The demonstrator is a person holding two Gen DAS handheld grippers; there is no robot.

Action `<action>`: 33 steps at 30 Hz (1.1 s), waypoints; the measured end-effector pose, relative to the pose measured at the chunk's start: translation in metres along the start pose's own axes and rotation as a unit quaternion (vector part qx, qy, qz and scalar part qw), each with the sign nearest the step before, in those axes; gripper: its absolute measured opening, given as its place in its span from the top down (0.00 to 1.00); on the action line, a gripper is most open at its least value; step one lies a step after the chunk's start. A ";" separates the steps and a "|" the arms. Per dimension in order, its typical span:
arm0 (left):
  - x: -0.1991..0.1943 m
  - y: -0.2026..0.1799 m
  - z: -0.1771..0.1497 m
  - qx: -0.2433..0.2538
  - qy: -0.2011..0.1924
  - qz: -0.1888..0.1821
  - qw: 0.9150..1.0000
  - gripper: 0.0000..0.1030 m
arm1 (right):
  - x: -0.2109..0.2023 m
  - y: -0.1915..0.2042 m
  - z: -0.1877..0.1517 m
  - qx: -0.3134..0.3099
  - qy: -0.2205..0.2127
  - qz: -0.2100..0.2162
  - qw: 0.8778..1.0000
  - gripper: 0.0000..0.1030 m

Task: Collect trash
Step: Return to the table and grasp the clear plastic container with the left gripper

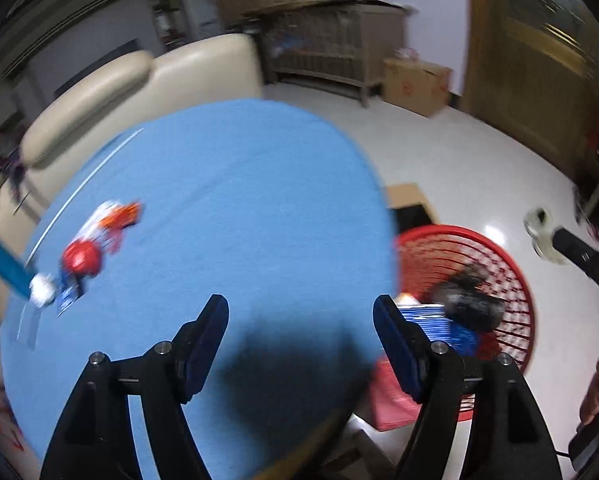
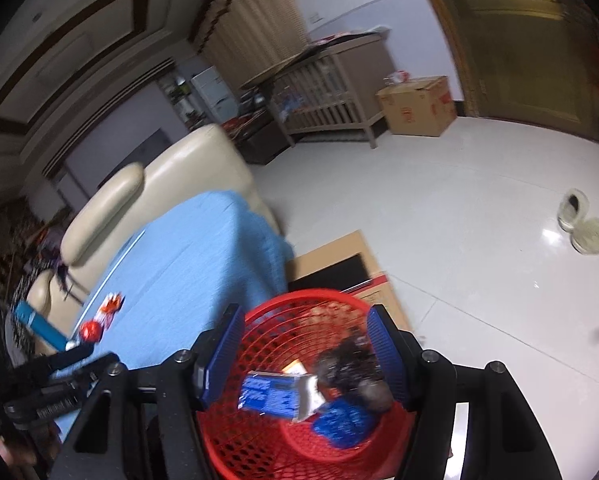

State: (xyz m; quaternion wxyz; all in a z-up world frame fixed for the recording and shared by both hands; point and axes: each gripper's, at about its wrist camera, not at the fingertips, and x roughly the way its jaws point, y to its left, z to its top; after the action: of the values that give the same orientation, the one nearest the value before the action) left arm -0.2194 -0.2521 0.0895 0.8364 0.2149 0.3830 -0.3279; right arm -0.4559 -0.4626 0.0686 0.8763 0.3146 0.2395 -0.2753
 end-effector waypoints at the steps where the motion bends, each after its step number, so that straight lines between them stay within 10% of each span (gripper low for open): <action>1: -0.001 0.012 -0.003 -0.013 0.000 0.005 1.000 0.27 | 0.003 0.008 -0.002 -0.008 0.006 0.005 1.000 0.34; 12: 0.003 0.193 -0.068 -0.179 0.017 0.093 0.979 0.26 | 0.045 0.139 -0.046 -0.141 0.089 0.075 0.983 0.34; 23: 0.022 0.354 -0.091 -0.228 0.033 0.198 0.953 0.25 | 0.073 0.224 -0.074 -0.221 0.134 0.095 0.961 0.34; 33: 0.071 0.406 -0.091 -0.223 0.036 0.183 0.957 0.37 | 0.099 0.272 -0.085 -0.258 0.162 0.087 0.948 0.34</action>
State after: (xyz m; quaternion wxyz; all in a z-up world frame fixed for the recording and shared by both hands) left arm 0.0598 0.0575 0.0225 0.8945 0.1009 0.4302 -0.0676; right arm -0.2322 -0.2608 0.0654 0.8973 0.1378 0.4130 -0.0723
